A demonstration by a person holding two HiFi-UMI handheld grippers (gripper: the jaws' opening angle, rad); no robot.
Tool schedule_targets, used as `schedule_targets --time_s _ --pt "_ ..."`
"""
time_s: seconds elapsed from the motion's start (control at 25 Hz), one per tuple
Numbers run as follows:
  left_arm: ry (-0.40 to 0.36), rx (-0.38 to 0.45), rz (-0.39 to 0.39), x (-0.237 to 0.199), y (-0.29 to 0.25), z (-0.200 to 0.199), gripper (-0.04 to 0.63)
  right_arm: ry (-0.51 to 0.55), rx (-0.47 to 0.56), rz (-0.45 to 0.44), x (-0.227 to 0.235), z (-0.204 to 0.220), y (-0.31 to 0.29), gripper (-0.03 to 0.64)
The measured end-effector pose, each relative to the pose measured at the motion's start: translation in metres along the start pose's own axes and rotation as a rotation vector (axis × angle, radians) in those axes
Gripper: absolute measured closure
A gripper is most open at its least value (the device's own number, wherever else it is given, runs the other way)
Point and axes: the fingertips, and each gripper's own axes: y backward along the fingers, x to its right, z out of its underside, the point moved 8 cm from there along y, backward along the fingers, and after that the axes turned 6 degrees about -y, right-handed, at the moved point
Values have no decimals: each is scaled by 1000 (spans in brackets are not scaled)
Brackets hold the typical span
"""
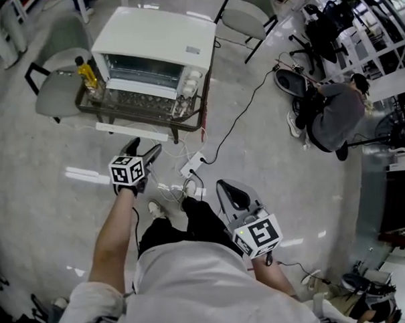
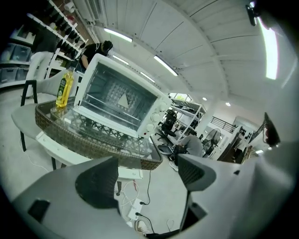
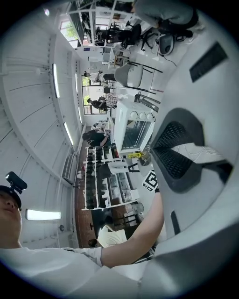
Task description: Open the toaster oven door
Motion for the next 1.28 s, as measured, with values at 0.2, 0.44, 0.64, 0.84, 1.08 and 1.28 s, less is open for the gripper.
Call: schedule_targets --time_s 0.2,0.44,0.64,0.84,1.08,1.28 --pt "-76 111 -15 16 33 -24 198 -2 33 -29 -18 6 5 595" --pt "-162 243 -43 33 73 -59 269 13 63 -67 -37 4 9 595" --pt "-210 314 -54 43 102 -79 434 25 74 -90 -49 -4 10 595" --pt "-268 336 -62 53 124 -85 538 28 79 -115 -56 -3 11 595" --pt "-342 380 -90 72 152 -102 574 21 98 -139 -59 -5 10 594" --pt "-473 433 -148 86 184 -129 575 11 131 -137 -58 -15 5 595"
